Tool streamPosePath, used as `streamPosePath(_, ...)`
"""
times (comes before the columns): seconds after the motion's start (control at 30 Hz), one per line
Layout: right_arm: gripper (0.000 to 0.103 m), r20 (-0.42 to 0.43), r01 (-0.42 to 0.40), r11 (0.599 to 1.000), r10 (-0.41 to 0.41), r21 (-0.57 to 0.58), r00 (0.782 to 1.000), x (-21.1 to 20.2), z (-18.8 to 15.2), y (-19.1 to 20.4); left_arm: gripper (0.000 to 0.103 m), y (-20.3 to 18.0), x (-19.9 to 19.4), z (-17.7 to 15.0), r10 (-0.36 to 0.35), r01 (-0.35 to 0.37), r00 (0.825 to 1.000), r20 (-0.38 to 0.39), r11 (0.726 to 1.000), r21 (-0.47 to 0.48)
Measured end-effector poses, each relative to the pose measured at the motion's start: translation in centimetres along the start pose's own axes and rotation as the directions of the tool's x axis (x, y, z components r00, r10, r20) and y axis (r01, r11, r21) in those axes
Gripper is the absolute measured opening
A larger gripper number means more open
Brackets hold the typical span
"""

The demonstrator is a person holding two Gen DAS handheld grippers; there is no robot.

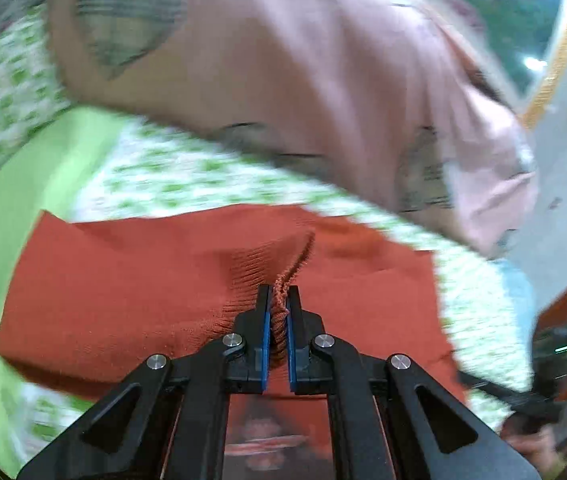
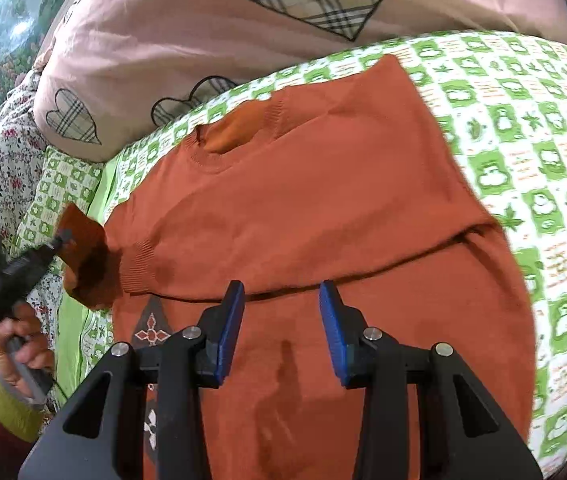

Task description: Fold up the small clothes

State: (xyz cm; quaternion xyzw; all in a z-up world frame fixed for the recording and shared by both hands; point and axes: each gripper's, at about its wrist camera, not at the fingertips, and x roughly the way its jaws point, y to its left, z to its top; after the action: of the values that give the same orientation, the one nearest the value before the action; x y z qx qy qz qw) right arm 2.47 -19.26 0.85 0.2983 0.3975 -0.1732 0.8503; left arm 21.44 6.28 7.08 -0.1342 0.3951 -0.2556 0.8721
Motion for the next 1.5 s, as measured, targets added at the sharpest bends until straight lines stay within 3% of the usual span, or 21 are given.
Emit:
streamPosePath(0.13,0.04,0.015,0.008,1.0,-0.008,0.019,1.0,-1.6,0.5,-2.3,0.004,-8.6,3.5,-1.2,-0.101,0.103,0.995,-0.028,0.99,0.093)
streamPosePath(0.3,0.04,0.042,0.035,0.999,-0.037,0.038,0.998,-4.0,1.0,-5.8,0.004,-15.7,10.5,-3.2,-0.167,0.178,0.981,-0.099,0.977,0.116)
streamPosePath(0.53,0.04,0.056,0.07,0.991,-0.077,0.117,0.995,-5.8,1.1,-10.9,0.006,-19.6,20.0,-6.4,-0.098,0.138,0.97,-0.223,0.975,0.173)
streamPosePath(0.6,0.04,0.05,0.07,0.989,-0.077,0.133,0.996,-5.6,1.2,-11.7,0.015,-19.7,21.1,-6.8,-0.085,0.133,0.963,-0.256,0.975,0.176)
streamPosePath(0.63,0.04,0.048,0.066,0.989,-0.073,0.135,0.996,-5.5,1.2,-11.9,0.019,-19.3,21.1,-7.1,-0.08,0.13,0.96,-0.267,0.976,0.175)
streamPosePath(0.7,0.04,0.043,0.058,0.99,-0.064,0.127,0.997,-5.0,1.5,-11.7,0.051,-18.6,20.3,-7.4,-0.085,0.133,0.959,-0.269,0.977,0.165)
streamPosePath(0.77,0.04,0.036,0.043,0.992,-0.047,0.118,0.998,-4.3,1.7,-11.3,0.065,-17.3,18.5,-7.8,-0.074,0.116,0.966,-0.246,0.98,0.16)
streamPosePath(0.87,0.04,0.016,0.014,0.996,-0.016,0.09,1.0,-2.4,2.5,-9.8,0.065,-14.6,15.4,-8.2,-0.049,0.087,0.97,-0.238,0.984,0.153)
streamPosePath(1.0,0.04,0.006,-0.016,0.999,0.015,0.045,1.0,0.3,4.0,-7.9,0.065,-9.3,10.0,-8.8,0.074,-0.041,0.978,-0.196,0.985,0.167)
streamPosePath(1.07,0.04,-0.005,-0.009,0.999,0.01,0.04,1.0,1.9,4.9,-7.5,0.065,-5.6,7.2,-9.3,0.175,-0.148,0.969,-0.174,0.976,0.162)
streamPosePath(1.2,0.043,-0.045,0.046,0.998,-0.045,0.034,0.998,5.4,6.5,-7.3,0.065,1.8,3.1,-10.2,0.375,-0.364,0.916,-0.14,0.926,0.099)
streamPosePath(1.27,0.043,-0.078,0.042,0.998,-0.039,0.042,0.996,6.8,6.7,-7.3,0.065,5.8,2.3,-10.4,0.437,-0.437,0.885,-0.161,0.899,0.033)
streamPosePath(1.33,0.043,-0.093,0.035,0.998,-0.03,0.045,0.995,7.7,6.7,-7.2,0.065,7.9,2.5,-10.4,0.464,-0.471,0.87,-0.169,0.882,-0.005)
streamPosePath(1.37,0.037,-0.091,0.034,0.999,-0.03,0.038,0.995,8.1,6.7,-6.9,0.064,8.7,2.9,-10.3,0.465,-0.476,0.867,-0.178,0.88,-0.017)
streamPosePath(1.4,0.01,-0.088,0.035,0.999,-0.033,0.029,0.996,8.2,6.8,-6.5,0.064,9.1,3.5,-10.2,0.46,-0.472,0.869,-0.185,0.881,-0.024)
streamPosePath(1.5,0.006,-0.048,0.015,1.0,-0.015,-0.011,0.999,7.0,8.0,-4.5,0.058,9.2,5.4,-9.1,0.457,-0.467,0.87,-0.183,0.884,-0.01)
